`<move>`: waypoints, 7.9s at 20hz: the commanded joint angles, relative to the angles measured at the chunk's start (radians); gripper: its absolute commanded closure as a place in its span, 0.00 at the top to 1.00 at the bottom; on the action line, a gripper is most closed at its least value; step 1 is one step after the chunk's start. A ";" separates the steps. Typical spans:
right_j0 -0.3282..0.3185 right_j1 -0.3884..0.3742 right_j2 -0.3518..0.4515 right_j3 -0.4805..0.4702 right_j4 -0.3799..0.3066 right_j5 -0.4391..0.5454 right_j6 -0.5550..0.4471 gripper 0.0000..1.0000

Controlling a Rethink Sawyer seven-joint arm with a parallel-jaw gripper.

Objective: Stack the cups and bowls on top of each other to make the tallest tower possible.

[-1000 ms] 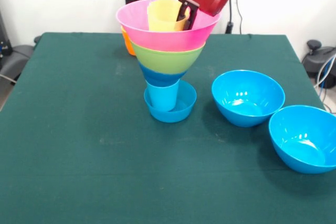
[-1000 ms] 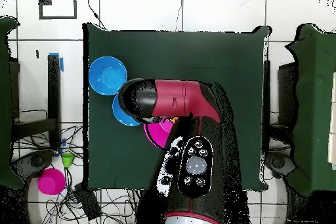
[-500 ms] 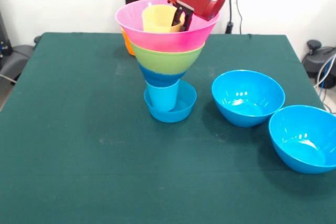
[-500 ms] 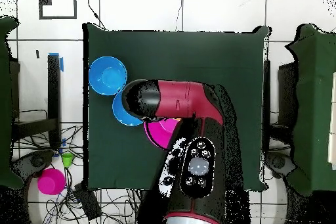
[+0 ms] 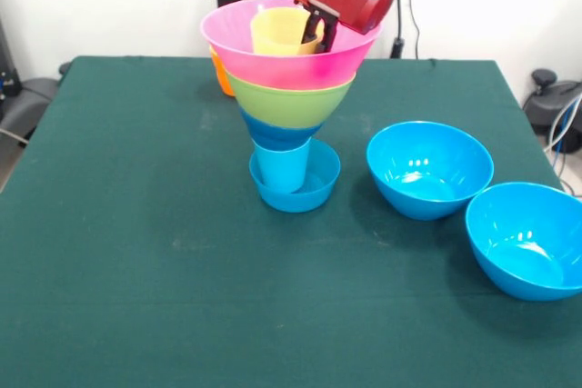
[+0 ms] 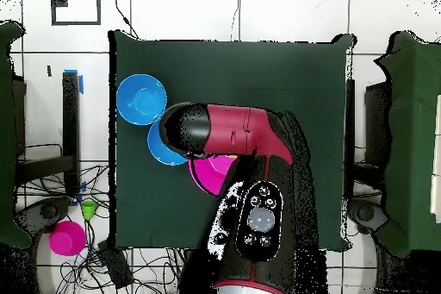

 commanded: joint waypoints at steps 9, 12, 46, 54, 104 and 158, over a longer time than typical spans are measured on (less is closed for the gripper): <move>0.015 0.050 0.057 0.059 0.050 -0.038 0.119 0.00; 0.028 0.059 0.043 0.061 0.038 -0.059 0.136 0.00; 0.043 0.065 0.015 0.026 0.031 -0.017 0.123 1.00; 0.059 0.024 -0.017 0.022 0.029 0.026 0.117 1.00; 0.218 -0.031 -0.078 -0.044 0.187 0.250 0.299 1.00; 0.397 0.441 -0.189 -0.020 0.509 -0.348 0.743 1.00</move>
